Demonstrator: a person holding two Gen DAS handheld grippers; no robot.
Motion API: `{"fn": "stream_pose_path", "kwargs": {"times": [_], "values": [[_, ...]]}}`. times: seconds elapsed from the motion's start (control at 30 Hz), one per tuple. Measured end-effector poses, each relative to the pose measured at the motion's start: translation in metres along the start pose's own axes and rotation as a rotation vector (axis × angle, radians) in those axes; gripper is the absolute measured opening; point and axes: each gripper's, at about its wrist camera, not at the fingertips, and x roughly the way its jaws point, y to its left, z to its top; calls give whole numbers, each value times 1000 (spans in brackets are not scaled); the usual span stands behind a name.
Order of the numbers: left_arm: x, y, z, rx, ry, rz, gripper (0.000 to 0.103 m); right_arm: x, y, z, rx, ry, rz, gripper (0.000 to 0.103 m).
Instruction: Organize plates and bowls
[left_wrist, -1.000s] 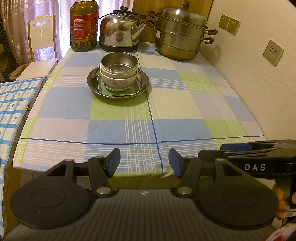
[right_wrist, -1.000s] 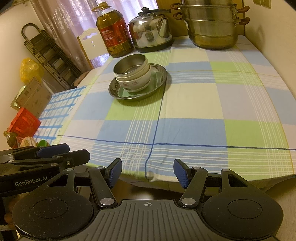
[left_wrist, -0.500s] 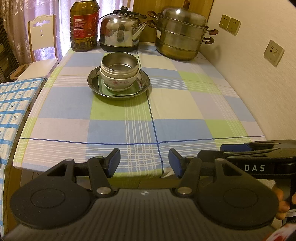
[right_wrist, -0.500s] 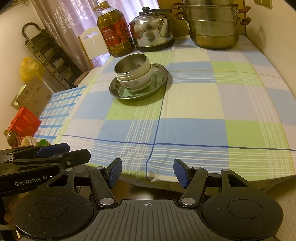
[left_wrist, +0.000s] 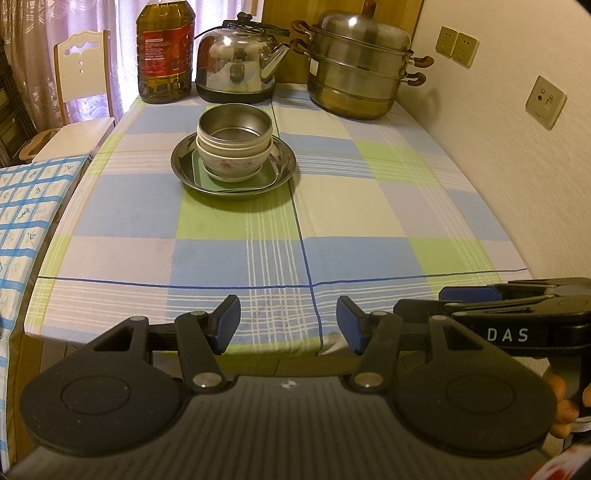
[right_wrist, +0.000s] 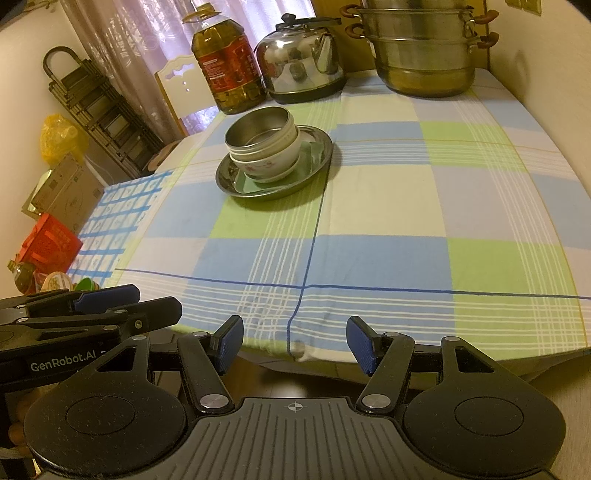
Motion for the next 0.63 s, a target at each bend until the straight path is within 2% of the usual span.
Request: {"fn": "stream_pose_path", "kwargs": {"times": [0.63], "values": [[2,-4,2,-12,-1,4,52,0,-2,-2,0,2,2,62]]}}
